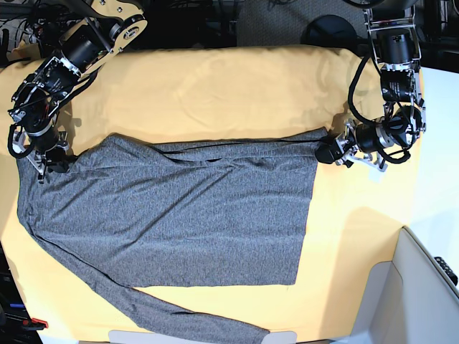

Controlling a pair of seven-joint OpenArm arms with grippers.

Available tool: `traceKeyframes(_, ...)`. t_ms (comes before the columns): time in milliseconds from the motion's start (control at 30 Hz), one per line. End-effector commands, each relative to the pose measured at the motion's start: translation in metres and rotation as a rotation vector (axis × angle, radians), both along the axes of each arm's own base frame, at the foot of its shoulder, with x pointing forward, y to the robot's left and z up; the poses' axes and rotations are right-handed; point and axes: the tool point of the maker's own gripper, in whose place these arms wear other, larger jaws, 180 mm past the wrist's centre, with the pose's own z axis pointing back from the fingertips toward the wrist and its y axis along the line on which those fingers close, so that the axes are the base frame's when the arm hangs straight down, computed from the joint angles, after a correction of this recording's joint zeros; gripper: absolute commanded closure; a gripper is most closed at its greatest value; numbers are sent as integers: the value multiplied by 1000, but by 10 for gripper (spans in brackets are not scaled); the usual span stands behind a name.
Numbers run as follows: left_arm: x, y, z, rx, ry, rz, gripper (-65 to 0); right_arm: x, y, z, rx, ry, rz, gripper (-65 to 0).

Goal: Fold the T-shirt properly
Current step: 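Open the right gripper and release the shirt shoulder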

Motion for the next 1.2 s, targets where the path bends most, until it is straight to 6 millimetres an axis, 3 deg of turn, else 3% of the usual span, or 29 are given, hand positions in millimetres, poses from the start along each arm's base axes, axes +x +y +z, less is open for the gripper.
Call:
traceKeyframes(0, -1, 6, 3, 23, 14, -13, -209, 8, -4, 16, -21, -51, 4, 0)
traceKeyframes(333, 0, 8, 4, 25, 13, -12, -210, 8, 14, -8, -66, -77, 137, 0)
traceKeyframes(533, 7, 3, 16, 8, 10, -53, -211, 7, 14, -9, -68, -75, 138, 0)
traceKeyframes(833, 5, 1, 15, 5, 15, -62, -211, -2, 16, -18, -60, -53, 139, -7)
traceKeyframes(933, 4, 1, 13, 5, 20, -62, -211, -6, 16, -22, -58, -43, 139, -101)
traceKeyframes(1067, 3, 1, 13, 5, 21, -62, -211, -8, 20, -21, -23, -54, 156, -312)
traceKeyframes(1167, 3, 1, 13, 5, 21, -62, -211, -14, 18, -23, -5, -59, 140, -358)
